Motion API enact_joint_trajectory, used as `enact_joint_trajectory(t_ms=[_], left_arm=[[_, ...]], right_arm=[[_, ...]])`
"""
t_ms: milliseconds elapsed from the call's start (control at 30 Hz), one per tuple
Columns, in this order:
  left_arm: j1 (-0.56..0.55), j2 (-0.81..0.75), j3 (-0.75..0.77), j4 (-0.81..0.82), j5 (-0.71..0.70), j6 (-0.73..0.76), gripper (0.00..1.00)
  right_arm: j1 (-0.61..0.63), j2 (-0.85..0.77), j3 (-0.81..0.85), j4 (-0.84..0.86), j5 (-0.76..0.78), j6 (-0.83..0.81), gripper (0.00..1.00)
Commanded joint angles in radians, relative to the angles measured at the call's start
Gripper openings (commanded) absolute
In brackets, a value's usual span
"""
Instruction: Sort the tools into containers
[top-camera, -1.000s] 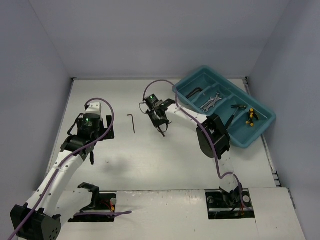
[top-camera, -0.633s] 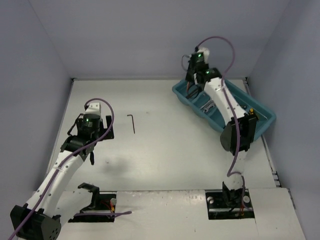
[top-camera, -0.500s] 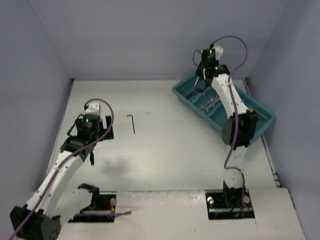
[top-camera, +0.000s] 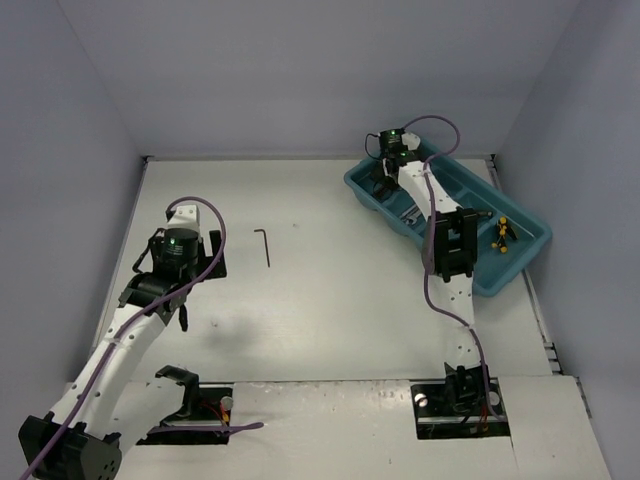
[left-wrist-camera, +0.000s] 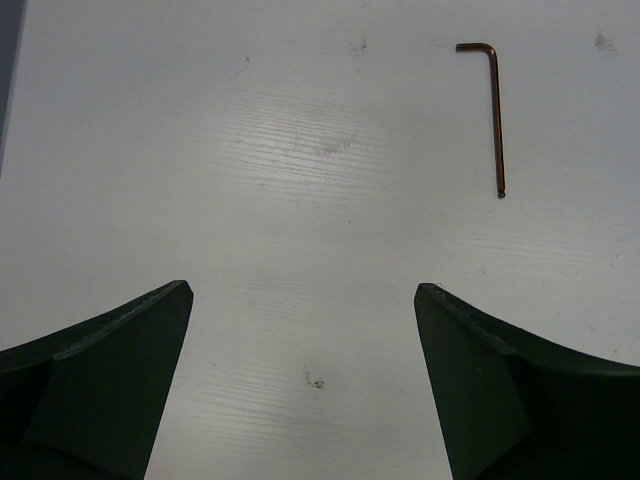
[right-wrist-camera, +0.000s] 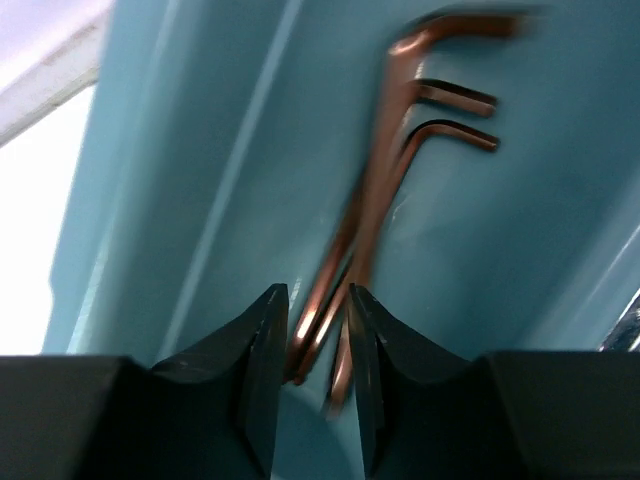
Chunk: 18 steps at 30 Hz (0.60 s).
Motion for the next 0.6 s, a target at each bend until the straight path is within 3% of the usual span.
enact_joint_trajectory(t_ms=[0, 333, 567], left_arm=[[0.000, -0.018, 0.015, 0.034, -0.018, 0.003, 0.90], [0.000, -0.056, 0.010, 0.050, -0.021, 0.002, 0.90], [0.000, -0.065, 0.011, 0.051, -0.029, -0.002, 0.91]], right_arm=[[0.012, -0.133, 0.069, 0.070, 0.045, -0.079, 0.38], [0.244, -0.387, -0.164, 0.079, 0.071, -0.419, 0.38], [0.445, -0.406, -0.310, 0.081, 0.047, -0.407, 0.36]])
